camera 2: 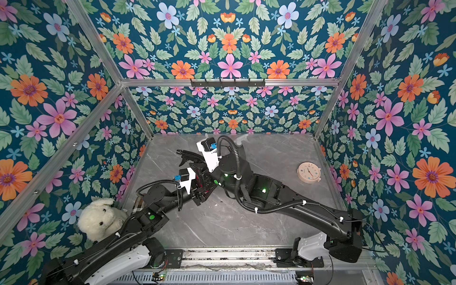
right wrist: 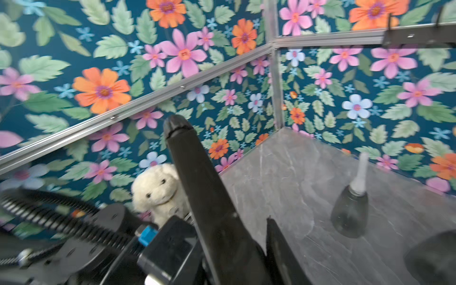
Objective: Attach spray nozzles to spray bottles
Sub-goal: Screw the spray nozzle on the spray bottle.
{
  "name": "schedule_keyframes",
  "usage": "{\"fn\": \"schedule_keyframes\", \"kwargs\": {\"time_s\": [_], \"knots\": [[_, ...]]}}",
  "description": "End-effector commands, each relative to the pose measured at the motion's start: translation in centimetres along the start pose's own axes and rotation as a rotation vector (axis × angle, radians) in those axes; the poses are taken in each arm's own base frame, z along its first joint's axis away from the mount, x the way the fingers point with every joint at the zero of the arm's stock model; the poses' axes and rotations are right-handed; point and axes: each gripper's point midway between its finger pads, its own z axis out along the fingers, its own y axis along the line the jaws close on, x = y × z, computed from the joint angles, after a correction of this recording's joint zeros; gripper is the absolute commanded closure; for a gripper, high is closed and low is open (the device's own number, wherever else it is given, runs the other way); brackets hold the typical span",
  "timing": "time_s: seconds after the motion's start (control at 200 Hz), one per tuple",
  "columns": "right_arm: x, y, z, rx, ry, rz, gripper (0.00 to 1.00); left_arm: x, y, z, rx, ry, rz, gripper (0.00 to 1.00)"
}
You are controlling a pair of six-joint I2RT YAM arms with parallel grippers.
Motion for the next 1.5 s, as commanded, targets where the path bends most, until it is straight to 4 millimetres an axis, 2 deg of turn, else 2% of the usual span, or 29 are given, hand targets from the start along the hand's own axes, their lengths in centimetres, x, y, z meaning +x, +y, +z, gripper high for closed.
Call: {"fn": "schedule_keyframes", "kwargs": {"time_s": [0.0,0.095,0.19,0.27,0.38,0.43,0.525,0.625,0.735,0.935,1.035,1.17,1.4,1.495], "knots": [[4.6,-0.8,1.0,0.102,0.139,0.057,0.71,-1.9,0.7,0.0,-0.047,-0.074,0.050,1.00],[3.6,0.0,0.5,0.044,0.091,0.047,0.64,-1.8,0.5,-0.1,-0.039,-0.070,0.053,1.00],[1.6,1.7,-1.5,-0.084,0.019,-0.004,0.47,-1.7,0.3,-0.1,-0.029,-0.067,0.052,1.00],[0.5,3.2,-3.5,-0.191,-0.005,-0.071,0.36,-1.7,0.2,-0.2,-0.022,-0.071,0.052,1.00],[-0.2,4.0,-6.3,-0.281,-0.034,-0.115,0.29,-1.7,-0.1,-0.2,-0.007,-0.071,0.055,1.00],[-0.7,3.6,-7.4,-0.282,-0.049,-0.126,0.28,-1.6,-0.3,-0.2,0.009,-0.072,0.057,1.00],[-1.3,2.0,-8.5,-0.328,-0.022,-0.087,0.30,-1.5,-1.0,-0.2,0.048,-0.067,0.057,1.00],[-2.2,1.0,-9.4,-0.481,0.022,-0.021,0.30,-1.3,-2.0,-0.2,0.107,-0.059,0.057,1.00],[-2.5,-0.1,-9.0,-0.547,0.083,-0.014,0.30,-1.1,-3.2,-0.2,0.181,-0.046,0.052,1.00],[-2.1,1.3,-8.6,-0.668,0.163,-0.052,0.31,-0.6,-4.2,0.0,0.253,-0.016,0.038,1.00],[-1.6,1.0,-7.6,-0.656,0.185,-0.044,0.37,-0.5,-4.3,0.2,0.259,-0.010,0.034,1.00],[-1.1,0.7,-6.5,-0.627,0.197,-0.039,0.52,-0.3,-4.1,0.3,0.254,-0.001,0.031,1.00],[0.0,1.2,-5.6,-0.569,0.189,-0.061,0.67,-0.4,-3.4,0.4,0.212,-0.007,0.034,1.00],[0.6,1.5,-4.9,-0.516,0.186,-0.065,0.70,-0.5,-2.7,0.5,0.165,-0.017,0.038,1.00]]}}
